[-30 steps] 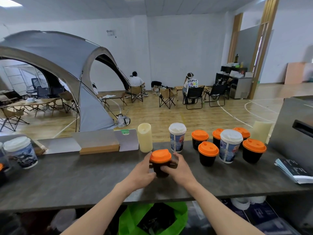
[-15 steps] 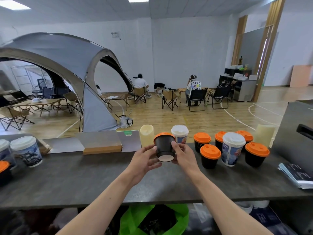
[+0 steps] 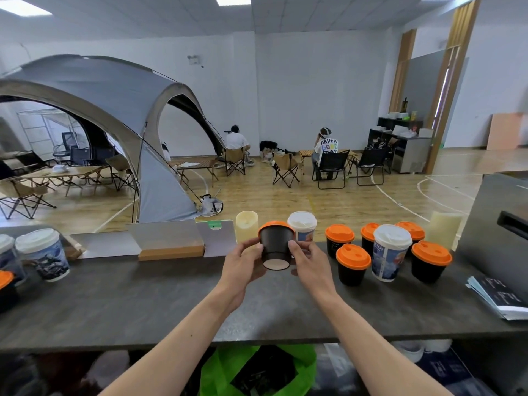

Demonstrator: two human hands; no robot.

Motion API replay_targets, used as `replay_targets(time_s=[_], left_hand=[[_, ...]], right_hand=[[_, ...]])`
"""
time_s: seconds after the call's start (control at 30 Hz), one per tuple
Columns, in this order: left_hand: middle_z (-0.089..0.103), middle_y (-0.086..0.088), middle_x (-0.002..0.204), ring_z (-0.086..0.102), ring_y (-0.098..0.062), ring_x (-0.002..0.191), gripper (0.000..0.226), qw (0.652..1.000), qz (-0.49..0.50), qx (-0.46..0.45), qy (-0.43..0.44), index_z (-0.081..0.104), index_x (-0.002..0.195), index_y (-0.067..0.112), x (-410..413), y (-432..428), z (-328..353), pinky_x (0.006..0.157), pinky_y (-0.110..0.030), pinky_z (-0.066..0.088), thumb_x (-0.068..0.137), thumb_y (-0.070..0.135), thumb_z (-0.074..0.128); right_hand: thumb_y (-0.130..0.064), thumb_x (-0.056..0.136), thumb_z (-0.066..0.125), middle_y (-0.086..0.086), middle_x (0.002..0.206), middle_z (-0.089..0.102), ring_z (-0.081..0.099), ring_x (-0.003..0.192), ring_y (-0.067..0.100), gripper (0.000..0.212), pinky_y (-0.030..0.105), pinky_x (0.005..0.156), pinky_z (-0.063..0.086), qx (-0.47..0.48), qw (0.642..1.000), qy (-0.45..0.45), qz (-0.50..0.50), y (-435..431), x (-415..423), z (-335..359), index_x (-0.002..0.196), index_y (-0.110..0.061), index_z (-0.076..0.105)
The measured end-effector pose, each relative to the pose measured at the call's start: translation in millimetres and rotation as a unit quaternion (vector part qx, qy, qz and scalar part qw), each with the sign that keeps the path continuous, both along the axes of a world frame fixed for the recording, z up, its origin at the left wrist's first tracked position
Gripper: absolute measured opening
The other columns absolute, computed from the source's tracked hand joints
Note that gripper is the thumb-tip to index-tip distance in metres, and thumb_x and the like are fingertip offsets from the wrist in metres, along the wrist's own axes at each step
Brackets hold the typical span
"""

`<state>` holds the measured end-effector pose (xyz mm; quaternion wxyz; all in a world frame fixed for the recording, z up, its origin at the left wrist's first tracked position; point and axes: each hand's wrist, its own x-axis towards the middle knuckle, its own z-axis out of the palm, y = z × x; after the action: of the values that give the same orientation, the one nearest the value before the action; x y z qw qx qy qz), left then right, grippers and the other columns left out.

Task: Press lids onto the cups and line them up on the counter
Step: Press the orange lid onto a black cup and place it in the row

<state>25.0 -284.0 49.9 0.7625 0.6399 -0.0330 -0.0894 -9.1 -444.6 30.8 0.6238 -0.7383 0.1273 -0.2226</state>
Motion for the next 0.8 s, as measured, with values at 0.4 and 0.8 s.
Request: replay_targets(time_s=[0.4,0.8], left_hand=[[0.076,-0.005,0.113,0.072,-0.021,0.108,0.043,1.0,-0.013,-0.008,-0.02,0.063,0.127,0.017,-3.3,-5.6,0.6,0.099,-0.047,0.057,0.088,0.028,0.078],[0.077,0.0,0.109,0.071,-0.022,0.107,0.034,0.998,0.009,0.031,-0.052,0.068,0.125,0.019,-0.7,-7.5,3.1,0.098,-0.046,0.055,0.093,0.028,0.074]], right_hand=[[-0.058,0.092,0.061,-0.006,0.099,0.072,0.069,0.093,0.009,0.032,0.036,0.081,0.061,0.012,1.0,-0.002,0.015,-1.1,-3.3,3.9,0.104,-0.028,0.063],[-0.038,0.101,0.055,-0.004,0.101,0.073,0.07,0.09,0.012,0.021,0.026,0.067,0.055,0.004,1.0,-0.014,-0.021,-6.8,-1.0,4.6,0.108,-0.022,0.067]])
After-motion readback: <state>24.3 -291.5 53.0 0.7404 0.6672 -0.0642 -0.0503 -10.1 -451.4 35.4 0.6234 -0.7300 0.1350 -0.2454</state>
